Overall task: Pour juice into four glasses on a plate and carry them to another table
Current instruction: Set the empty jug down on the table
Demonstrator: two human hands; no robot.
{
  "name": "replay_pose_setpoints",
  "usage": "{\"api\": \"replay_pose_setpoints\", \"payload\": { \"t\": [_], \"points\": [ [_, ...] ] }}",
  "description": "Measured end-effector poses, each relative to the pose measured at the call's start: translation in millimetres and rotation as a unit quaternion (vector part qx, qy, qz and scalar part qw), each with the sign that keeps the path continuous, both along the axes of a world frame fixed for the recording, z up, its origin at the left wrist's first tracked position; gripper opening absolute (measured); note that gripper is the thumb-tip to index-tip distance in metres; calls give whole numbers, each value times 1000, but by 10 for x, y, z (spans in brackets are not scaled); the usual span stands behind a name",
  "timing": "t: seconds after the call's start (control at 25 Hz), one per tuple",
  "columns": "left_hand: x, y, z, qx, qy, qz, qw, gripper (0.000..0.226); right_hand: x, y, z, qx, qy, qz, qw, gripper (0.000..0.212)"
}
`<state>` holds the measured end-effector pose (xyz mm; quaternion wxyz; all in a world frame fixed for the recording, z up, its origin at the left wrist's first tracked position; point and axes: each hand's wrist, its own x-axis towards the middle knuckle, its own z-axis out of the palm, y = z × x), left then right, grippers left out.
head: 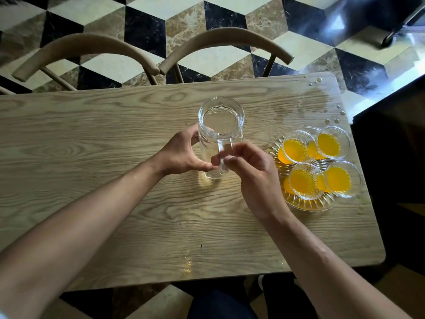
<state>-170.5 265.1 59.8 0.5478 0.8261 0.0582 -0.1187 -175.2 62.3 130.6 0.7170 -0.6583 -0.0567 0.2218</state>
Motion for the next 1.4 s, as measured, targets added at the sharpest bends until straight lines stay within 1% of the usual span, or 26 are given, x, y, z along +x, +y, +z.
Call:
{"api": "replay_pose_setpoints", "payload": {
  "t": [0.24,0.4,0.6,0.96,1.12,1.2,1.32,1.4],
  "points": [
    [-71,73,-154,17,9,-4,1000,86,-84,2,-65,-10,9,6,1000,18],
    [-107,78,-223,19,-2,1,1000,90,-140,-22,-103,-6,16,-1,1000,17],
    [-165,75,-249,34,-8,-2,999,94,-206,-47,-132,-16,17,16,1000,13],
    [-246,80,-225,70,-8,-31,997,98,-351,-83,-214,-6,32,37,999,17],
    [-275,55,-219,86,-8,-24,996,97,-350,-103,-211,4,33,40,999,18],
    [-289,44,-211,92,-8,-25,995,99,-351,-121,-214,-10,27,39,999,21],
    [-307,32,-174,101,5,-35,994,111,-344,-158,-232,-83,-2,44,996,23],
    [-314,29,-157,112,13,-38,993,119,-336,-175,-217,-114,-10,55,992,26]
  ]
}}
